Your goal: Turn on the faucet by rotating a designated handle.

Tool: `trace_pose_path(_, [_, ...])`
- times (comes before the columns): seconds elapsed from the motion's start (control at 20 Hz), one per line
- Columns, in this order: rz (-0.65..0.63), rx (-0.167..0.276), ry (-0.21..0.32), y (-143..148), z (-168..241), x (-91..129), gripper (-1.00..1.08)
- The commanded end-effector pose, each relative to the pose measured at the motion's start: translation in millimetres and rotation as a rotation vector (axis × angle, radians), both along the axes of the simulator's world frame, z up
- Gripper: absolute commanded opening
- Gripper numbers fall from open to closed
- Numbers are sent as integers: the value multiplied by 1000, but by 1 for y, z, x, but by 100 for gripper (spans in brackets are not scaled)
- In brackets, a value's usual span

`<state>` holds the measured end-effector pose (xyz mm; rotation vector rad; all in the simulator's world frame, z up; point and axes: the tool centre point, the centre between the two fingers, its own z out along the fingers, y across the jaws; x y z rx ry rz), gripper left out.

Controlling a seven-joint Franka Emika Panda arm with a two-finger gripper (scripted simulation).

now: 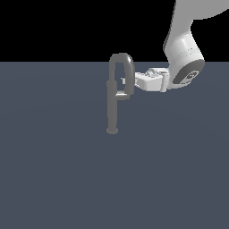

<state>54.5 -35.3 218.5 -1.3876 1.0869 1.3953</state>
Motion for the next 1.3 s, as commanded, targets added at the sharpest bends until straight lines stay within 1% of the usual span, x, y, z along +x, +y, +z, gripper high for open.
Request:
trace_pose_path(0.0, [0,0,0,-1,3,-5,-100])
trace_pose_path(0.15, [0,0,-1,-2,4,-5,-100])
trace_pose_path(0.75, [0,0,-1,-9,7,-36,-100])
trace_pose_path(0.8, [0,0,-1,-9,7,-36,-100])
trace_pose_path(0.85, [-4,-4,-17,-7,12,-28,-100])
trace_pose_path(1.25, [-1,-1,-4,-14,-2,-54,-100])
